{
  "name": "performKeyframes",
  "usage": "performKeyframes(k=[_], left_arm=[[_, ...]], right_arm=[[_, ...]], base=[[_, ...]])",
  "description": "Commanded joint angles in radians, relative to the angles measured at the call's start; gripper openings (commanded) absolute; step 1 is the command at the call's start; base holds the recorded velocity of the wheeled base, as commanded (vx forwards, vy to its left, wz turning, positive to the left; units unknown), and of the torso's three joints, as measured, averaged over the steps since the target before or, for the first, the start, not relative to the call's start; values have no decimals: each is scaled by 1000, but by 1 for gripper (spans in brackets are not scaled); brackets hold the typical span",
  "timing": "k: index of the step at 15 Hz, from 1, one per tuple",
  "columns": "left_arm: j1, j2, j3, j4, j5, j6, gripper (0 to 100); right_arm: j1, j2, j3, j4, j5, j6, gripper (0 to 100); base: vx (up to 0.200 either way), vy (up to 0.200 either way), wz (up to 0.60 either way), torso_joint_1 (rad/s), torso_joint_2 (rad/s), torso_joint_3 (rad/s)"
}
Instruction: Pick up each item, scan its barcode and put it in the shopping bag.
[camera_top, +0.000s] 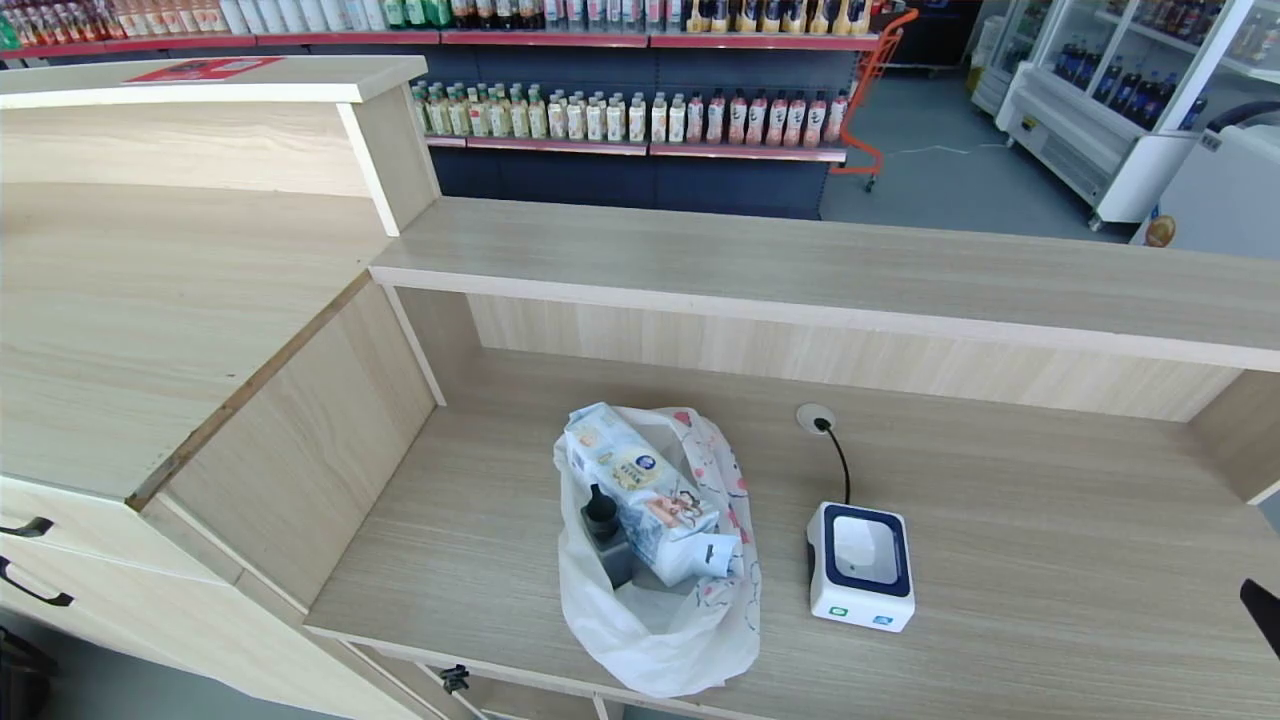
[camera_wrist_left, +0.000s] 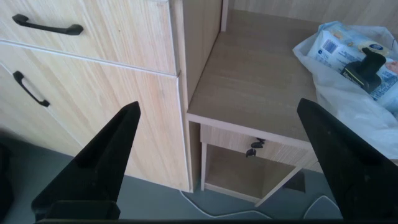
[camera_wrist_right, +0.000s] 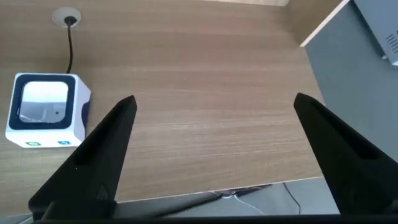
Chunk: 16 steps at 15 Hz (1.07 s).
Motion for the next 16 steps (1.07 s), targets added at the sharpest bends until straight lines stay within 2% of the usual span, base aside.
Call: performKeyframes(k=[1,7,8,10,11,16], left_arm=[[1,0,0,0,0,0,100],[1,0,2,0,0,0,100],[1,0,0,0,-1,0,100],[1,0,0,0,0,0,100],[1,0,0,0,-1,0,100],[1,0,0,0,0,0,100]], right_arm=[[24,-169,101,66,8,6,100],[23,-399,101,424,22,37,100],[23,-422,101,441,23,39,100],[26,-592,101,464,120,48,100],[27,-667,101,464,124,48,100],[29,-673,101,467,129,75,100]], base=[[0,0,0,0,0,0],[0,0,0,0,0,0],[0,0,0,0,0,0],[0,0,0,0,0,0],[0,0,0,0,0,0],[0,0,0,0,0,0]])
